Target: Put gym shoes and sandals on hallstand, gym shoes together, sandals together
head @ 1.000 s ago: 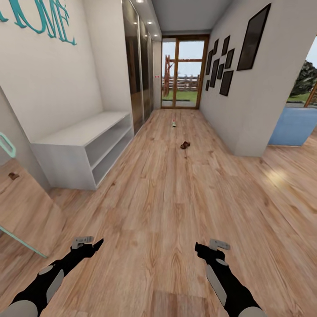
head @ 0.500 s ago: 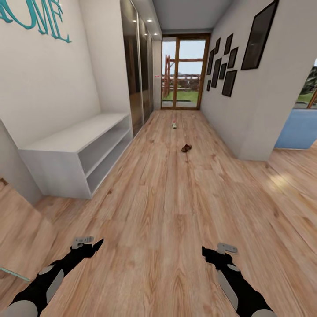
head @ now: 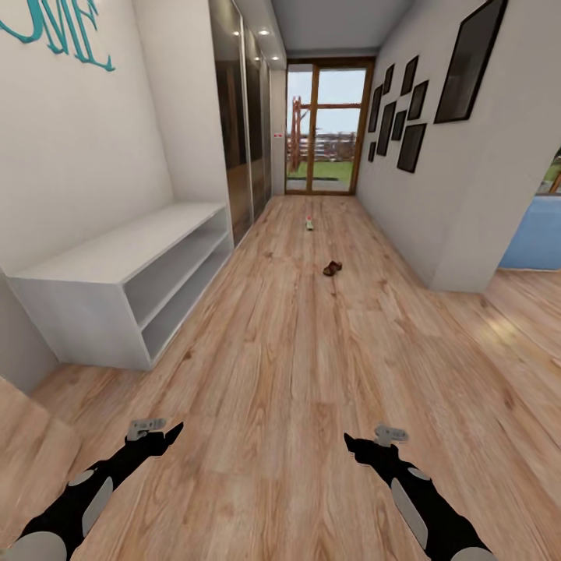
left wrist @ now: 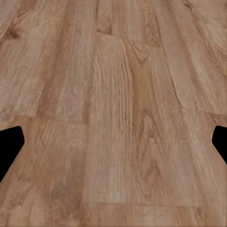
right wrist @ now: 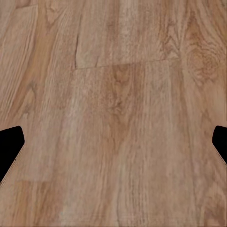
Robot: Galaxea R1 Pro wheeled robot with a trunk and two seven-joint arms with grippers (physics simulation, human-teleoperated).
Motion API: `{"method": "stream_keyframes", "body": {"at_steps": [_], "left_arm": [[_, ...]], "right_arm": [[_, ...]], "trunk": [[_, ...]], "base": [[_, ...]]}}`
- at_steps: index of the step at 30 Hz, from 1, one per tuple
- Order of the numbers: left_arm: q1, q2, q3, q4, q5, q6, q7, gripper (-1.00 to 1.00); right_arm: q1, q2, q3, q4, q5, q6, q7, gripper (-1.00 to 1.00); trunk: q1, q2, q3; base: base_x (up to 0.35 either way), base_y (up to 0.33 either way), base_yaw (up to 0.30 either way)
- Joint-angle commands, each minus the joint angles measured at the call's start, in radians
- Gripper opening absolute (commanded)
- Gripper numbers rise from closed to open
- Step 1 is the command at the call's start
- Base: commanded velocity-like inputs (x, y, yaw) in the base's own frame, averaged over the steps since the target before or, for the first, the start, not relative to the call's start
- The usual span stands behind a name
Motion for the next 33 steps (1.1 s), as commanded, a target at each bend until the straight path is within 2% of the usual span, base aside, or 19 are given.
{"method": "stream_keyframes", "body": {"at_steps": [1,33], "left_arm": [[-0.001,0.000,0.003,0.001,0.005,0.000,-0.007,1.00],[0.000,-0.002,0.003,0.001,0.005,0.000,-0.005,1.00]], "right_arm": [[0.000,-0.001,0.003,-0.002,-0.008,0.004,0.000,1.00],[0.000,0.001,0.006,-0.004,-0.008,0.006,0.000,1.00]], "trunk": [[0.000,0.000,-0.001],[0.000,0.000,0.003]], "base": [[0.347,0.000,0.000],[0.347,0.000,0.000]]}}
